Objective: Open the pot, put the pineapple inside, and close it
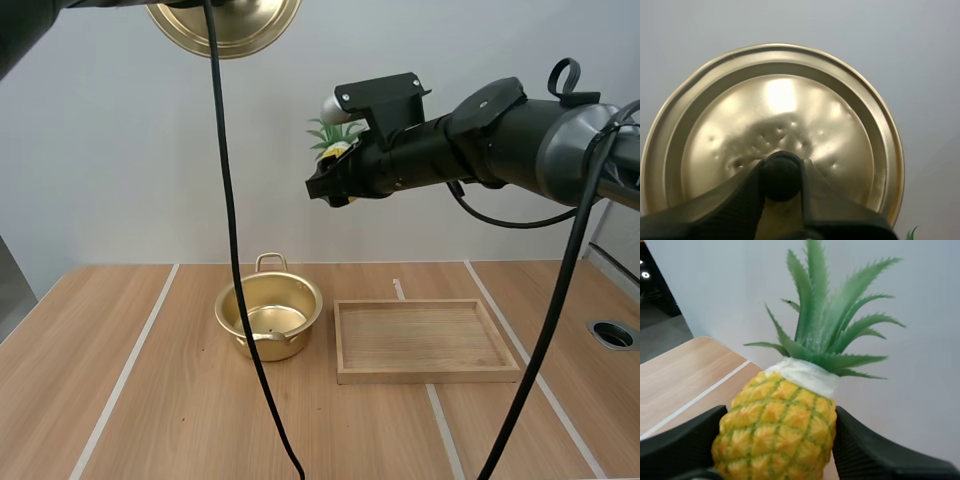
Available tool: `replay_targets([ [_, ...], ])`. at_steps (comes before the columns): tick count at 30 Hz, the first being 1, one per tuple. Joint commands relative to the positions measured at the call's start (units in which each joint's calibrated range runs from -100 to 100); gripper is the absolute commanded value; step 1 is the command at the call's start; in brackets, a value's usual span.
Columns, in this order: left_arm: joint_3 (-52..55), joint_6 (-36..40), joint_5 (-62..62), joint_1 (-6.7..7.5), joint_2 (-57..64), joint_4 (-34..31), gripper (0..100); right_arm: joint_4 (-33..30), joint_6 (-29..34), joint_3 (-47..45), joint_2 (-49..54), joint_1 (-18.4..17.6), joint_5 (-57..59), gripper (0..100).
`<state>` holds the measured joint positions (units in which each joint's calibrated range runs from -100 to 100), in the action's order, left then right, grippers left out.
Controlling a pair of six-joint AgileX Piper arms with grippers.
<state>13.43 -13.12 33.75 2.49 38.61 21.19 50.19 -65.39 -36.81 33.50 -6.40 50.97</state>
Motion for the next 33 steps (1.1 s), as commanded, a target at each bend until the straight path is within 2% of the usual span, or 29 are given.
replay_targets([
  [1,-0.29,0.28,-1.82,0.07,0.15,0.86,0,1.75,-1.74,0.46,0.05,-1.35,1.23,0],
  [6,-0.29,0.28,-1.82,0.07,0.15,0.86,0,1.27,-1.74,0.46,-2.97,-4.5,1.23,0],
  [15,-0.29,0.28,-1.82,0.07,0.15,0.86,0,1.0,-3.2,0.46,-8.57,-7.39,-2.13,0],
  [33,-0.29,0.28,-1.82,0.07,0.15,0.86,0,0.42,-4.45,0.46,-20.54,-10.63,-5.79,0],
])
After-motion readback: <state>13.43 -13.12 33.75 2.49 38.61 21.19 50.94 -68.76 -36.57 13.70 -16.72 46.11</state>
